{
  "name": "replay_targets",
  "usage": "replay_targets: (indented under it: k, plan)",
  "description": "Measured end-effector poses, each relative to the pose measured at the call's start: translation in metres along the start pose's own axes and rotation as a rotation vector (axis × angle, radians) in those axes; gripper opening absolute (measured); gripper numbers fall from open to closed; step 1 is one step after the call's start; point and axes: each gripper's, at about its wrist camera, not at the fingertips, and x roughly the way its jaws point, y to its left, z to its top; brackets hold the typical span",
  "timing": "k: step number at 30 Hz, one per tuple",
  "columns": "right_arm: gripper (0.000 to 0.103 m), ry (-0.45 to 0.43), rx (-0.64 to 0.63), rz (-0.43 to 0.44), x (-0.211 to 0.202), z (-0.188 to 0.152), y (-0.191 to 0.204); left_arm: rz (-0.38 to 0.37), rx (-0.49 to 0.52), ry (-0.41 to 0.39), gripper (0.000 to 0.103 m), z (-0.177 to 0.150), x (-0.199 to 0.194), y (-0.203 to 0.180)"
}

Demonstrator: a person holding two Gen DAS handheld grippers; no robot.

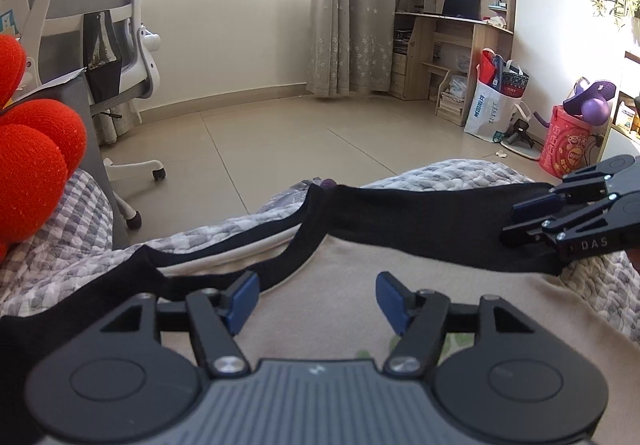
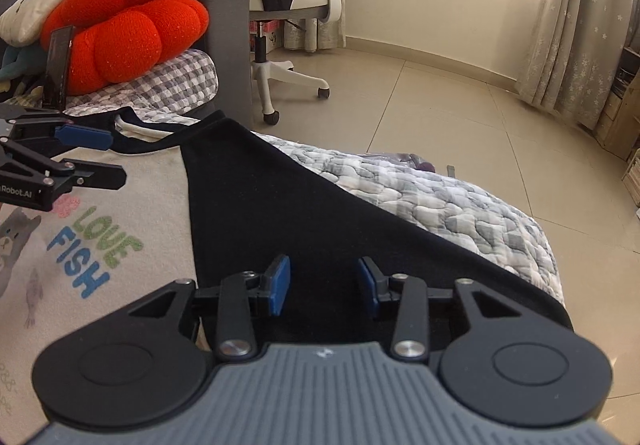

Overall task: Fold clothes
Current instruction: 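Lay the black sleeve across the shirt body and open both tools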

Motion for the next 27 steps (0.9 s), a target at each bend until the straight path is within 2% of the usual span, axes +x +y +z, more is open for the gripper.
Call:
replay_targets:
  k: [5,9,14,19,22,27]
  plan:
    - [0.043,0.032,0.042,-0.073,-0.019,-0.015,-0.014,0.001,0.0,0.042,0.071,-0.035,-0.028,0.027]
    - [0.043,0.065,0.071,-0.131,-0.037,-0.027,-0.019,0.02,-0.034,0.033,0.075,-0.057,-0.057,0.042]
    - [0.044,0.105,0.06,-0.189,-0.061,-0.037,-0.013,0.075,-0.029,0.064,0.076,-0.071,-0.09,0.048]
    - [0.049,0.093,0.103,-0.194,-0.085,-0.039,-0.005,0.129,0.024,0.088,0.076,-0.077,-0.115,0.038]
    - [0.05,0.083,0.149,-0.171,-0.095,-0.038,-0.002,0.12,0.041,0.065,0.077,-0.075,-0.129,0.027]
    - [0.052,0.085,0.171,-0.157,-0.104,-0.041,0.01,0.043,0.048,0.019,0.078,-0.081,-0.143,0.002]
